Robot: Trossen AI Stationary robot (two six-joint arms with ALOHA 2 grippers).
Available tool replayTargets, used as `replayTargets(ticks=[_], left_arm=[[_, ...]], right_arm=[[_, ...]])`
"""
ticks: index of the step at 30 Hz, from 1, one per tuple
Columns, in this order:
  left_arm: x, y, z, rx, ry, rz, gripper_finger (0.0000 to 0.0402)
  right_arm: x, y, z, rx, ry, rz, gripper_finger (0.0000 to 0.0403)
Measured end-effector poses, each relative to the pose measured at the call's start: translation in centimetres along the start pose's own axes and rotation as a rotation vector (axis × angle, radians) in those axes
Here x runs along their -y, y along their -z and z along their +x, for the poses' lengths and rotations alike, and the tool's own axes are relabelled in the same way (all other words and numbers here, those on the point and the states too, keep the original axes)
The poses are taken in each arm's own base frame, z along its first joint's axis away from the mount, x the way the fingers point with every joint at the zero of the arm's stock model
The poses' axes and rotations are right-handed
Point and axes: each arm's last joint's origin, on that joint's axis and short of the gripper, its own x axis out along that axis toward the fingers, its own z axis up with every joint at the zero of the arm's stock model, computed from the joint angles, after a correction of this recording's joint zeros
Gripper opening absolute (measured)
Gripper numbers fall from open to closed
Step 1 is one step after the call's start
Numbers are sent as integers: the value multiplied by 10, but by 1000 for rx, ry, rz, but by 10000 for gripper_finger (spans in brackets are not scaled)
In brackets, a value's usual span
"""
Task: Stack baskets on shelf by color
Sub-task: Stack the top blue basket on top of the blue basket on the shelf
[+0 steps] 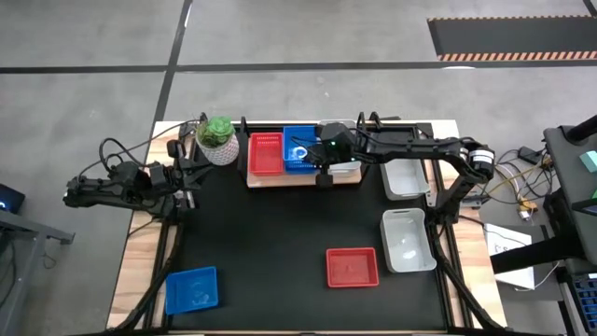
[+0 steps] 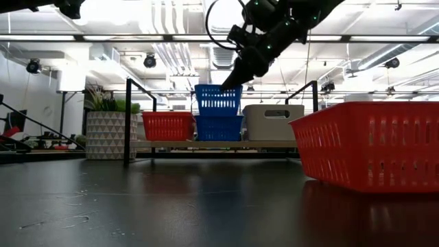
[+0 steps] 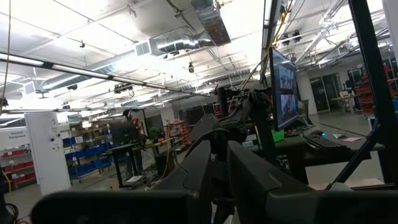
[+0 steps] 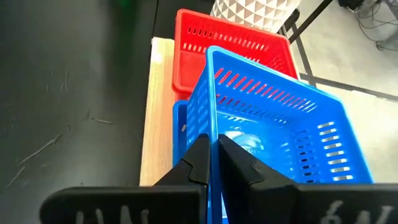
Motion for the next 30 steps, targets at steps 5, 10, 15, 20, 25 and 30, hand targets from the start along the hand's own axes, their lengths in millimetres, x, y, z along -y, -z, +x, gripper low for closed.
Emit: replayTargets(ticks=[5,10,15,20,25,30], left_arm=[[0,0,0,0,0,0,38],[0,0,0,0,0,0,38],[0,0,0,1,0,1,38],[0,0,0,4,-2,1,38],[0,-1,0,8,-3,1,38],[0,-1,0,8,-3,1,38]], right_arm=[[-1,2,1,-5,-2,10,11],[-1,2,1,-4,-2,10,11],[0,1,1,7,4,9,11],[0,1,1,10,18,-2,12],[-1,5,9,-4,18,-3,12],[-3,13,23,-36,2,-15,13]])
